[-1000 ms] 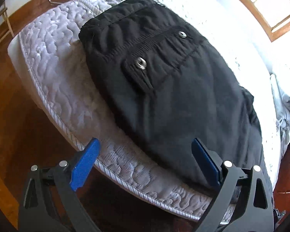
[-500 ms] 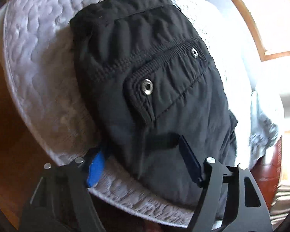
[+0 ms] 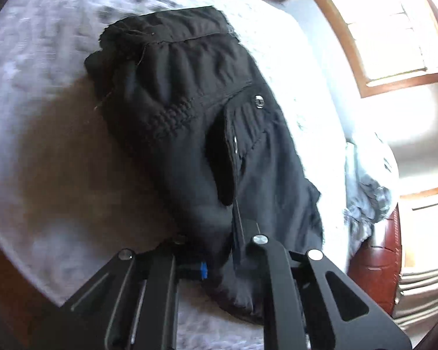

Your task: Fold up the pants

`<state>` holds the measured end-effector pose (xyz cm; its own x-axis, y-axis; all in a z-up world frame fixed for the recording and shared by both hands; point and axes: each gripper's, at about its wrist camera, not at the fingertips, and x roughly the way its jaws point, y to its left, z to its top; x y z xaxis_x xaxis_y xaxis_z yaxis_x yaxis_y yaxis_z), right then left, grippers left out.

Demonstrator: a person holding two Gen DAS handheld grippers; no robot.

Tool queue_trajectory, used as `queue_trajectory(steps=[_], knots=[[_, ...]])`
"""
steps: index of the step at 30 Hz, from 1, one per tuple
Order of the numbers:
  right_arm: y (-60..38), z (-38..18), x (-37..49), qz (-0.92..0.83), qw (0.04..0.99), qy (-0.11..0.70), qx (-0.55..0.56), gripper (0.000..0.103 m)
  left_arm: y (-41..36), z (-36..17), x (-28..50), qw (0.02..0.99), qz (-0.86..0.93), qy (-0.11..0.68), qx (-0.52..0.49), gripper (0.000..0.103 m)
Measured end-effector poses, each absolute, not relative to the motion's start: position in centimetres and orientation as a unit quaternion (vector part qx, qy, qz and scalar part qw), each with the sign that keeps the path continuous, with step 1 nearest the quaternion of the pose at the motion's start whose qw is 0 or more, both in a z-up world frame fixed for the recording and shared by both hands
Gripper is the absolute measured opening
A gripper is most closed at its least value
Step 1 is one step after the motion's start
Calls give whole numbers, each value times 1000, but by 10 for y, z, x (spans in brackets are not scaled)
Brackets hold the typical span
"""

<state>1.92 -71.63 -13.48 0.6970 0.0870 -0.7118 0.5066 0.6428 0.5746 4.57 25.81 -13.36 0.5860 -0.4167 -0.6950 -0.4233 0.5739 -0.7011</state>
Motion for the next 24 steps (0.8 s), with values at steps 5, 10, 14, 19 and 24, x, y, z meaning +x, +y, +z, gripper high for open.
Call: queue_trajectory(steps=[5,10,14,19,24], knots=[[-742,-130,31,-185,831,368,373,16,213,-142,66,773,-24,461,-435,10],[-752,-157,26,-205,815,391,375,16,213,-155,62,776,-13,452,-439,13],[-757,-173,17,-205,805,384,403,16,219,-155,49,773,14,465,-431,41],[-751,-161,16,-203,812,371,402,16,238,-139,29,783,61,453,-421,80],[-736,-139,23,-204,829,361,376,16,247,-110,1,808,102,426,-394,88]])
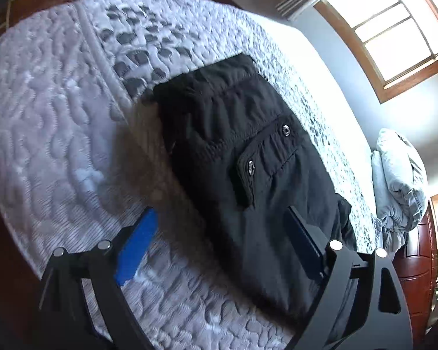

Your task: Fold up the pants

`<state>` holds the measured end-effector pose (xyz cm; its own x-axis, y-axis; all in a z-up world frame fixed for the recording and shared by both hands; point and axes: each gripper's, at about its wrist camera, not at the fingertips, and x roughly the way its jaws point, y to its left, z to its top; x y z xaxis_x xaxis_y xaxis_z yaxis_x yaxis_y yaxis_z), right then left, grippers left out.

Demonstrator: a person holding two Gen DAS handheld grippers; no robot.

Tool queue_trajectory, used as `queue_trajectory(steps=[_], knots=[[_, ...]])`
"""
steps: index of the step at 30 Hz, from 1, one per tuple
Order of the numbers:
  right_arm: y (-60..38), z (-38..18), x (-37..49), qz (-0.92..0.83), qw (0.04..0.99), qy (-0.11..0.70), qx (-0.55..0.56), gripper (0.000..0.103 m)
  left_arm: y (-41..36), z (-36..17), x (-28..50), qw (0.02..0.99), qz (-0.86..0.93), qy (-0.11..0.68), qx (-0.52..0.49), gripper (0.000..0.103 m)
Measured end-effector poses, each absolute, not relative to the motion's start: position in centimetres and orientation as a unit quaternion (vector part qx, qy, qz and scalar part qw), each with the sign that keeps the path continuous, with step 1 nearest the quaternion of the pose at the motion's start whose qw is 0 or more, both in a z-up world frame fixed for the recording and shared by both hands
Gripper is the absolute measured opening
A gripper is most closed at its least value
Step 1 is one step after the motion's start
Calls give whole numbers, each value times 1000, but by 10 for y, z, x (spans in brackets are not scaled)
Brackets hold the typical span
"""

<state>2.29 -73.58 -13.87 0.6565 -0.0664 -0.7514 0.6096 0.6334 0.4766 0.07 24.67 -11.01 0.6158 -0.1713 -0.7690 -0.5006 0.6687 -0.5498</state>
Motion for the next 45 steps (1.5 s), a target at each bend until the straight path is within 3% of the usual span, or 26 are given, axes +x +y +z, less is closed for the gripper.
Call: queue_trajectory(steps=[7,14,19,32,45], knots=[[-691,-86,40,-162,870,326,332,16,229,-93,-15,822,91,440,-350,94],[-583,-23,75,-69,925,308,213,16,177,-82,2,847,70,454,-269,96],[-507,-7,89,7,937,310,159,16,163,-78,0,855,60,455,-241,96],[-360,-37,120,149,911,369,110,16,160,-76,-7,859,54,457,-224,97],[-284,-87,122,197,883,422,50,16,165,-88,-4,849,53,471,-235,97]])
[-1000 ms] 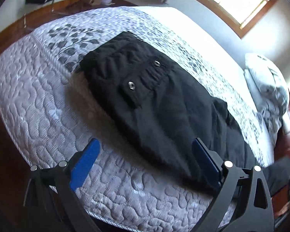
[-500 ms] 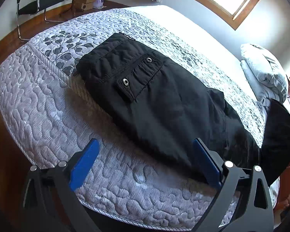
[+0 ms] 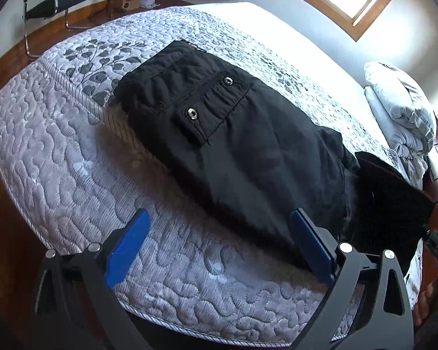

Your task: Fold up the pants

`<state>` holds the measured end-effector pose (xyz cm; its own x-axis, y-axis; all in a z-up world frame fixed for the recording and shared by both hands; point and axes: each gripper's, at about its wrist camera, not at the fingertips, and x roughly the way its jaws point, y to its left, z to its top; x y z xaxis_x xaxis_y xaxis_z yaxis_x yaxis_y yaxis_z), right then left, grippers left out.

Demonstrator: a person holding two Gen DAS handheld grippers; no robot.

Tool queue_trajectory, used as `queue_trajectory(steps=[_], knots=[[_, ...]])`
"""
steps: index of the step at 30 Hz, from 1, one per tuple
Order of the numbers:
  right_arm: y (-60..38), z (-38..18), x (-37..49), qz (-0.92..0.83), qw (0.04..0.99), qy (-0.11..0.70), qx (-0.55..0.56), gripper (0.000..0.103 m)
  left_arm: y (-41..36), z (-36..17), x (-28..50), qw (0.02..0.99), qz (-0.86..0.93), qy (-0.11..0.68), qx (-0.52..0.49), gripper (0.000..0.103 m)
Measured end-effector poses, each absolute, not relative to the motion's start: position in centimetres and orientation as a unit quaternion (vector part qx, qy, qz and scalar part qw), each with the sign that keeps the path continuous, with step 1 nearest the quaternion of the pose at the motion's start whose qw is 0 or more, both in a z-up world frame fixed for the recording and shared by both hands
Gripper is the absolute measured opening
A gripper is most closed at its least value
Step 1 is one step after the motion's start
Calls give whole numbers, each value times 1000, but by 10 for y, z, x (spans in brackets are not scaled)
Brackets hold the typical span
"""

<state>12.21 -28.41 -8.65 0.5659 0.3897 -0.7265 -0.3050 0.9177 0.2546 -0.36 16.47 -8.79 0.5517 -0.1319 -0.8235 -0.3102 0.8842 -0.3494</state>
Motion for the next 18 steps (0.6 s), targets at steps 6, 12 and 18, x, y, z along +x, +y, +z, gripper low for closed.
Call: queue_trajectory(steps=[6,12,18], knots=[[-268,-122,128,195,869,454,38,17,165,-97,-3,841,55,480,-244,97],[-261,-152,124,231,838,492,58,65,160,-101,-3,838,50,488,-239,97],[-273,-124,97,249,849,461,67,69,161,-104,-1,837,46,490,-240,97]])
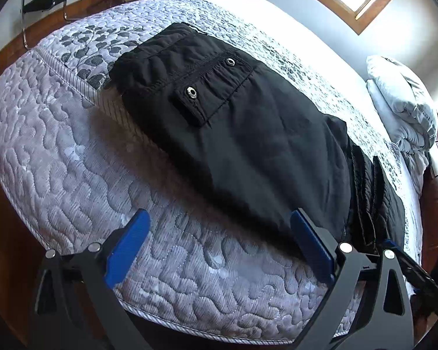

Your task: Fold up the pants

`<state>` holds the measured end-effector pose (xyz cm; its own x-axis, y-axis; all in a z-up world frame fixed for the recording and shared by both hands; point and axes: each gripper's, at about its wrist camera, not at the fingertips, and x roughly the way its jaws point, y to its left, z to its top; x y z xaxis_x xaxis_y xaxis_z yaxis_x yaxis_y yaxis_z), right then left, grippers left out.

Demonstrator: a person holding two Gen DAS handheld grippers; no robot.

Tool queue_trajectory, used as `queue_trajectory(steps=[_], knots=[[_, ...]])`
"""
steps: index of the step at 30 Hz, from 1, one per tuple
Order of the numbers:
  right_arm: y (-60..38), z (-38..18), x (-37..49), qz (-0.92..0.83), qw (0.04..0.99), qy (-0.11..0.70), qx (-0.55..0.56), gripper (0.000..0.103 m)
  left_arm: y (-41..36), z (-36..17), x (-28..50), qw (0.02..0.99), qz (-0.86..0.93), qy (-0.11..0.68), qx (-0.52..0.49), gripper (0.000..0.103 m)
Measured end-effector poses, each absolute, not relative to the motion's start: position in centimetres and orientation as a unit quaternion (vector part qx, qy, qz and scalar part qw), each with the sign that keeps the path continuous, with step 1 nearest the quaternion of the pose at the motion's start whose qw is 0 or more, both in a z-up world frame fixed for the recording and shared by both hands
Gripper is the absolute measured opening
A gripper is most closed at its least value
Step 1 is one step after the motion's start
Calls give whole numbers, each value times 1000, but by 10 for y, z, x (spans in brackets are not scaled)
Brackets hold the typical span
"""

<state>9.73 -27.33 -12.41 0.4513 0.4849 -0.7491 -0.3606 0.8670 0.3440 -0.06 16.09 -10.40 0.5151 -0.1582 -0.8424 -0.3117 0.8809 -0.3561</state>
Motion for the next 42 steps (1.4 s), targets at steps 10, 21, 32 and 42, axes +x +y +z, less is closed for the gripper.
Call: queue_trajectory(steps=[10,21,32,42], knots=[[-272,-129,119,124,875,467,2,72,157,-111,-2,833,41,491,-252,97],[-270,-158,129,110,862,495,-10,34,158,-120,1,827,39,498,-256,97],[-254,-137,114,156,866,475,-11,17,166,-123,1,828,41,494,-263,97],[-255,-149,121,194,851,488,9,37,174,-124,10,821,42,497,-277,97]])
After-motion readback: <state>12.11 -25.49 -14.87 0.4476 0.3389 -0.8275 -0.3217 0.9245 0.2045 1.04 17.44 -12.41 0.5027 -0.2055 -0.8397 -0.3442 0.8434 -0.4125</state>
